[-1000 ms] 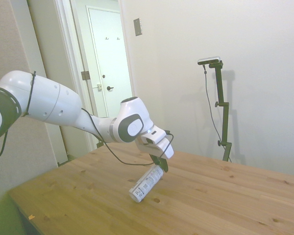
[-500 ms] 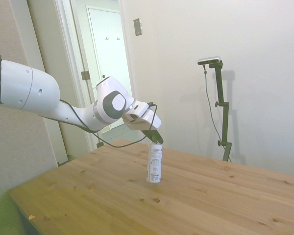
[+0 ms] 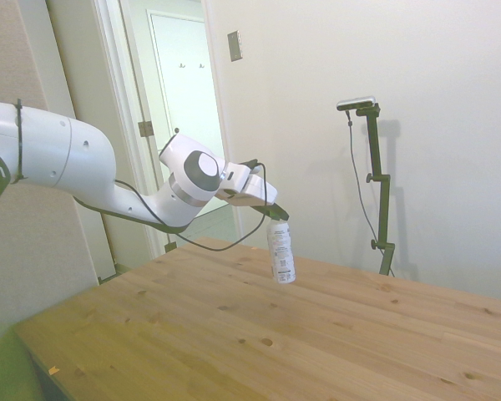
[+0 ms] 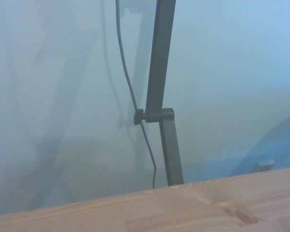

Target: Stand the water bottle

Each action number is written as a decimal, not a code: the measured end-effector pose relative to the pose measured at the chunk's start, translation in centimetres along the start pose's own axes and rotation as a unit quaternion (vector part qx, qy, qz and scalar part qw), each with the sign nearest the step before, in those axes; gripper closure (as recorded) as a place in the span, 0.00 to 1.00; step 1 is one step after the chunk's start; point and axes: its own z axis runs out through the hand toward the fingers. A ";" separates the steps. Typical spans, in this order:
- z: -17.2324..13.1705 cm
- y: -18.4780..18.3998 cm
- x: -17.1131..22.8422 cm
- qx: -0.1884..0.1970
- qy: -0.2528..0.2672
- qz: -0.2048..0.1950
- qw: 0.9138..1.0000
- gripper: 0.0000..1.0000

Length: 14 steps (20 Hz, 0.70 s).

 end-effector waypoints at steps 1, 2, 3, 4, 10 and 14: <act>0.7 -0.2 -0.2 0.003 0.004 0.004 1.000 1.00; 1.3 -0.5 -0.3 0.006 0.009 0.007 1.000 1.00; 1.8 -0.7 -0.3 0.009 0.015 0.011 1.000 1.00; 2.2 -1.0 -0.2 0.012 0.020 0.013 1.000 1.00; 4.1 -2.6 -1.3 0.029 0.043 0.013 0.999 1.00; 5.6 -2.3 -3.5 0.040 0.037 0.014 0.998 1.00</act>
